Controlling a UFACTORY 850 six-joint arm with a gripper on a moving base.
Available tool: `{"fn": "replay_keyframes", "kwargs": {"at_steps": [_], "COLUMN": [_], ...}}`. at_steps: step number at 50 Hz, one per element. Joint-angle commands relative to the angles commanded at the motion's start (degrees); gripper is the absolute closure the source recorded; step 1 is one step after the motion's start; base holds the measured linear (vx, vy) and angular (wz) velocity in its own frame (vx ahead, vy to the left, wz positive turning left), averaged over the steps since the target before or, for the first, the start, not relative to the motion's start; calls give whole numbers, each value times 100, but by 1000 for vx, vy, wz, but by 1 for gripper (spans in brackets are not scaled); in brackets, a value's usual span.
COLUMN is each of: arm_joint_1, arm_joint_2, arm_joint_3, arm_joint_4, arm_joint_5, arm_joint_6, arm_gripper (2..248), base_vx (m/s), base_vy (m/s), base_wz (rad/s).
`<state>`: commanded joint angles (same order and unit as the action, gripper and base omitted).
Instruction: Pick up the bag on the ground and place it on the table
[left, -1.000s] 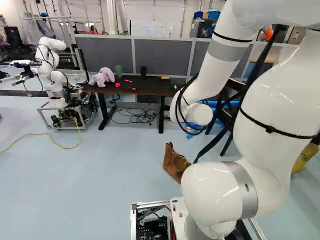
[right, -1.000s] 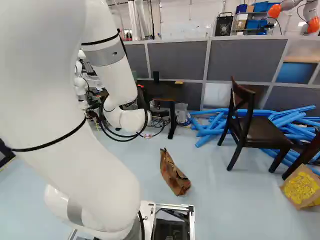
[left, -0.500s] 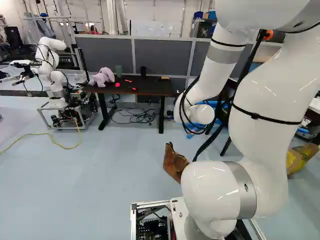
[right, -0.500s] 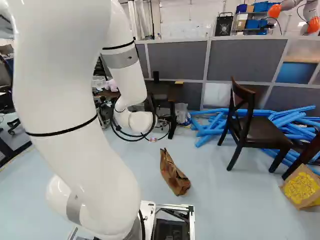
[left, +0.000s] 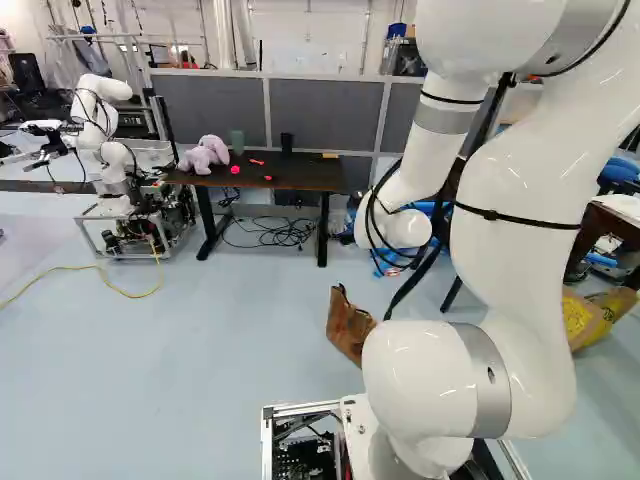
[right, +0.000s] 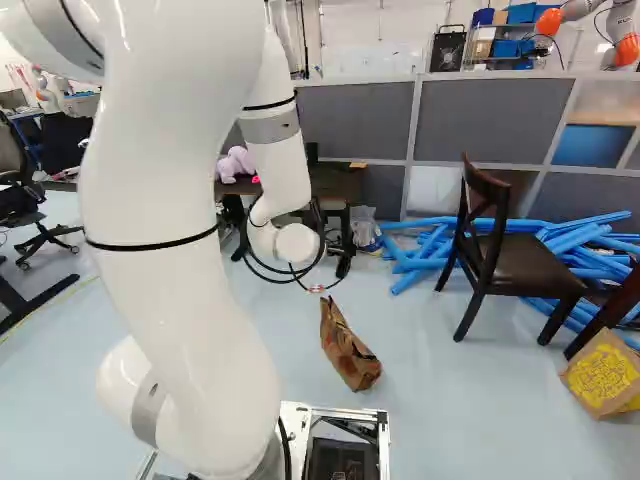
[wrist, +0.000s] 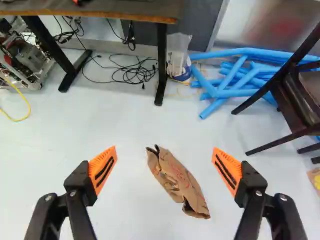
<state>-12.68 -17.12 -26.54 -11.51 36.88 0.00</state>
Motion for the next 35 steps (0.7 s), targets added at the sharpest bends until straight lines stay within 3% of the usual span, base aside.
{"fn": "replay_keyframes", "kwargs": {"at_steps": [35], "arm_joint_1": [-235], "arm_joint_2": [-1152], "arm_joint_3": [-845], "arm_joint_4": [-419], "arm_joint_5": [-830], "arm_joint_6": [0], "arm_gripper": [3], "base_vx": [0], "base_vy": [0], "base_wz": [0]}}
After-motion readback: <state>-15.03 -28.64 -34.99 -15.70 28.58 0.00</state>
